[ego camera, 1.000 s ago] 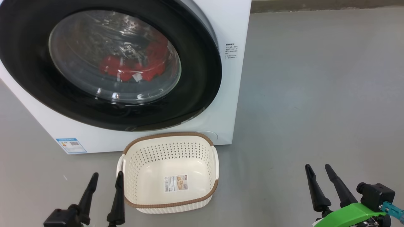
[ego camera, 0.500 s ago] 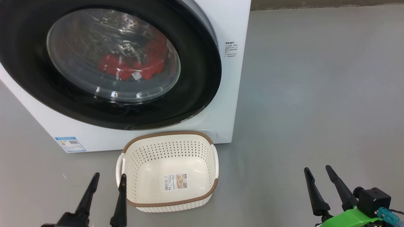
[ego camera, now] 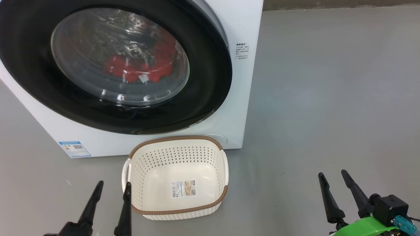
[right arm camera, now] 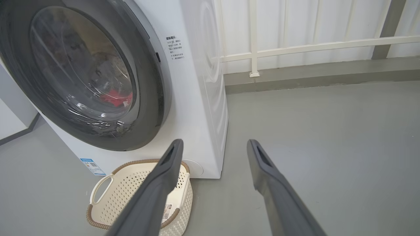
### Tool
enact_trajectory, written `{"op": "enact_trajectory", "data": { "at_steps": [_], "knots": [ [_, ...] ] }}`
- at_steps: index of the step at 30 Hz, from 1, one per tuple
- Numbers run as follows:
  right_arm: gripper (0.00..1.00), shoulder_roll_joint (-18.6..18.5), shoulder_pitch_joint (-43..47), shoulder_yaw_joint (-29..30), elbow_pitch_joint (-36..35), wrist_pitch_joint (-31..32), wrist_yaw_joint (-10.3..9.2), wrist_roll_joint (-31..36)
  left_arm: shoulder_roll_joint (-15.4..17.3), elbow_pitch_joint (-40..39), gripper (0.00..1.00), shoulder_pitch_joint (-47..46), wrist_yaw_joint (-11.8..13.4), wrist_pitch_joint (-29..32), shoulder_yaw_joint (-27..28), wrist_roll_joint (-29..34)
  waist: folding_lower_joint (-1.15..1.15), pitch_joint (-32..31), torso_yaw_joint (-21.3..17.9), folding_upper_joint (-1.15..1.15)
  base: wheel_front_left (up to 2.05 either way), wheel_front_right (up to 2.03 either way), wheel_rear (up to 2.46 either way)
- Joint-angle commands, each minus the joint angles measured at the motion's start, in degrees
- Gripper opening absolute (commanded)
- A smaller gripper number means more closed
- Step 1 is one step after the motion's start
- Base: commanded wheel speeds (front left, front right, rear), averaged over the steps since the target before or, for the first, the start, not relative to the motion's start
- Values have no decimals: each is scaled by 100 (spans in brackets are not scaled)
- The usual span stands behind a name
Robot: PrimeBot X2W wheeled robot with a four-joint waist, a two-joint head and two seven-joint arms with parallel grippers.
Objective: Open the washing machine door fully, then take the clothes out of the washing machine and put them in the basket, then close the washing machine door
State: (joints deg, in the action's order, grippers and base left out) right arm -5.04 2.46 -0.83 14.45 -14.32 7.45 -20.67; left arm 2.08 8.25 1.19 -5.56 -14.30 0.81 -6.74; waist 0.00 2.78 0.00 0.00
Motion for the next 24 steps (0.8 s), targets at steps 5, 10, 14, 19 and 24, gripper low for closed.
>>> {"op": "enact_trajectory", "data": {
  "at_steps": [5,10,14,19,24],
  "knots": [
    [100,-16,-41,-76,-245,-68,3,-98,80,-134,100,-68,-27,-70,183,-61,0,29,10,0,0,0,0],
    [0,15,-295,-96,-408,-68,3,-342,80,-151,100,-150,-39,-70,149,-102,0,167,39,0,0,0,0],
    [0,52,-723,-68,-541,-68,3,-637,80,-179,100,-269,-44,-70,97,-159,0,342,89,0,0,0,0],
    [0,89,-1409,-45,-626,-68,3,-1042,80,-198,100,-420,-49,-70,-6,-237,0,572,210,0,0,0,0],
    [0,55,-2156,-73,-582,-68,3,-1387,80,-217,100,-575,-56,-70,-99,-317,0,803,379,0,0,0,0]
  ]
}}
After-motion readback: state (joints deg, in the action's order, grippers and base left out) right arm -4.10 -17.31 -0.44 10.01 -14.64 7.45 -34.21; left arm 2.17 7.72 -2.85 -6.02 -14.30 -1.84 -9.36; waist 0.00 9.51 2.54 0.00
